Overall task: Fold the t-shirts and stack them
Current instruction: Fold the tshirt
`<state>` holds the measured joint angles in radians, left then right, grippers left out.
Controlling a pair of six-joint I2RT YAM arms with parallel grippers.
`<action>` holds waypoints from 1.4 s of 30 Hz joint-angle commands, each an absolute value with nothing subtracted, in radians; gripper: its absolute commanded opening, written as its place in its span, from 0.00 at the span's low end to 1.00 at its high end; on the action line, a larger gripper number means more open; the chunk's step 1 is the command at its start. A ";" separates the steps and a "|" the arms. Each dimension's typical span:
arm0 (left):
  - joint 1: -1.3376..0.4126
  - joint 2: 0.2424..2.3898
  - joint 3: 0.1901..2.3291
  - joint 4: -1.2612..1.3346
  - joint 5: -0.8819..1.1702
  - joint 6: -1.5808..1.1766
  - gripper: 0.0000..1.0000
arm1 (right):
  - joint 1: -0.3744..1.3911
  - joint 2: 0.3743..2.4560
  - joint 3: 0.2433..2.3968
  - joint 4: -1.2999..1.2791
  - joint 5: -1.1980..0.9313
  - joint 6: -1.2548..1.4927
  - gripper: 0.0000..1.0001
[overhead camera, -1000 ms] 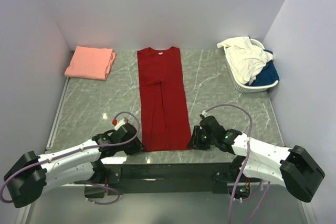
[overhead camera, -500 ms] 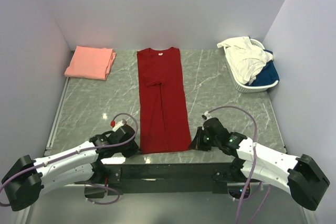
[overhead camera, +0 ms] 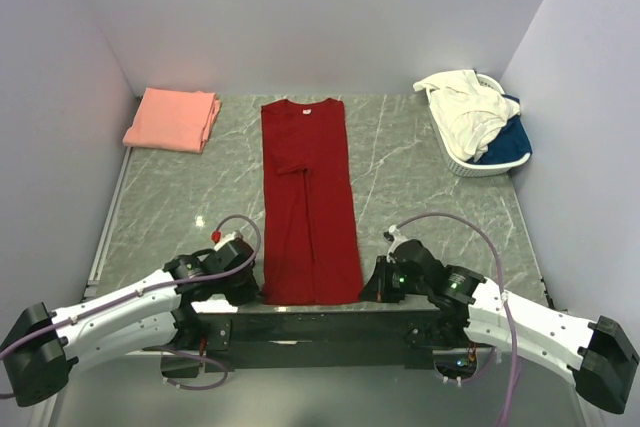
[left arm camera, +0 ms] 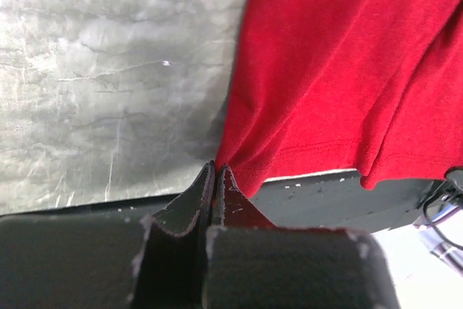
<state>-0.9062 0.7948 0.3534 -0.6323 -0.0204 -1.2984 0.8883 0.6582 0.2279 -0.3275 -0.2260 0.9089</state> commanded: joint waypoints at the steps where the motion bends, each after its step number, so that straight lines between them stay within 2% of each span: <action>1: -0.911 0.813 0.449 -0.666 -0.050 -1.218 0.01 | 0.911 0.655 0.274 -0.403 -0.151 0.916 0.00; 11: -0.894 0.989 0.666 -0.589 -0.202 -1.115 0.01 | 0.852 0.928 0.595 -0.426 -0.002 0.767 0.00; 16: -0.798 1.074 0.716 -0.511 -0.186 -1.088 0.00 | 0.714 1.087 0.736 -0.356 -0.047 0.700 0.00; 29: -0.513 1.368 0.891 -0.264 -0.127 -1.062 0.01 | 0.540 1.535 1.040 -0.210 -0.106 0.638 0.00; 36: -0.440 1.586 1.038 -0.238 -0.112 -1.031 0.01 | 0.466 1.732 1.201 -0.209 -0.161 0.627 0.00; 42: -0.403 1.675 1.111 -0.235 -0.086 -1.022 0.01 | 0.422 1.833 1.287 -0.227 -0.215 0.614 0.00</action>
